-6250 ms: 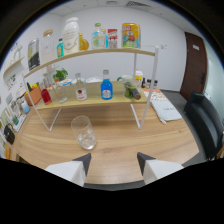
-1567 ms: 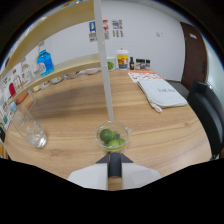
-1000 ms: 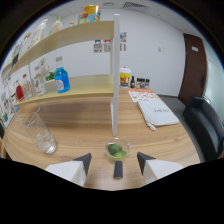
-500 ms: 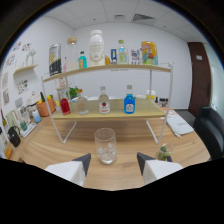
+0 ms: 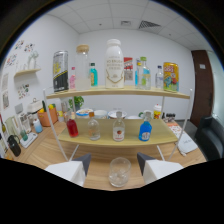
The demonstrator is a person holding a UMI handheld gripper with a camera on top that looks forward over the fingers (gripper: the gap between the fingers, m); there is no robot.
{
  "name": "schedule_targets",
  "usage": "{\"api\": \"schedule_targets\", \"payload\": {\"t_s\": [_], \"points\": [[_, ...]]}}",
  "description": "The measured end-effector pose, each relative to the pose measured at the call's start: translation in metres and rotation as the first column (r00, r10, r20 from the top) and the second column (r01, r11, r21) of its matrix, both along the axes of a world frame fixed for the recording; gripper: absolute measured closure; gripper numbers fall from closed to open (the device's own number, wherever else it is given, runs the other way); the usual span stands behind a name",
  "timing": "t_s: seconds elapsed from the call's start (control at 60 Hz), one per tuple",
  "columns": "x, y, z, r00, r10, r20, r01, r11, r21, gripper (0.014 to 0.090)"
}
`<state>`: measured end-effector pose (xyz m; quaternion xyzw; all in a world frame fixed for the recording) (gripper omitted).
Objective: Make me a cup of Mojito.
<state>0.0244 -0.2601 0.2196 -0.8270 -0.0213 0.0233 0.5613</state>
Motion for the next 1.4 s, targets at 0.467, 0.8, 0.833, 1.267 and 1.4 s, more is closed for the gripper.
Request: {"api": "schedule_targets", "payload": {"t_s": [0.467,0.8,0.833,1.267,1.4], "points": [[0.008,0.134,-0.021,0.999,-0.035,-0.005,0.034,0.996,-0.082,0.0345],[0.009,0.152,-0.041,0.999,-0.039,-0.017,0.038,0.995,-0.095,0.0686],[0.009,0.152,-0.041,0.999,-0.036,-0.016,0.034,0.995,-0.095,0.0686],[0.030,0.100,-0.009,1.000,-0.017,-0.008,0.017,0.997,-0.072,0.0711],[0.058,0.070,-0.015,0.999,-0.049,0.004,0.049,0.996,-0.081,0.0711]]}}
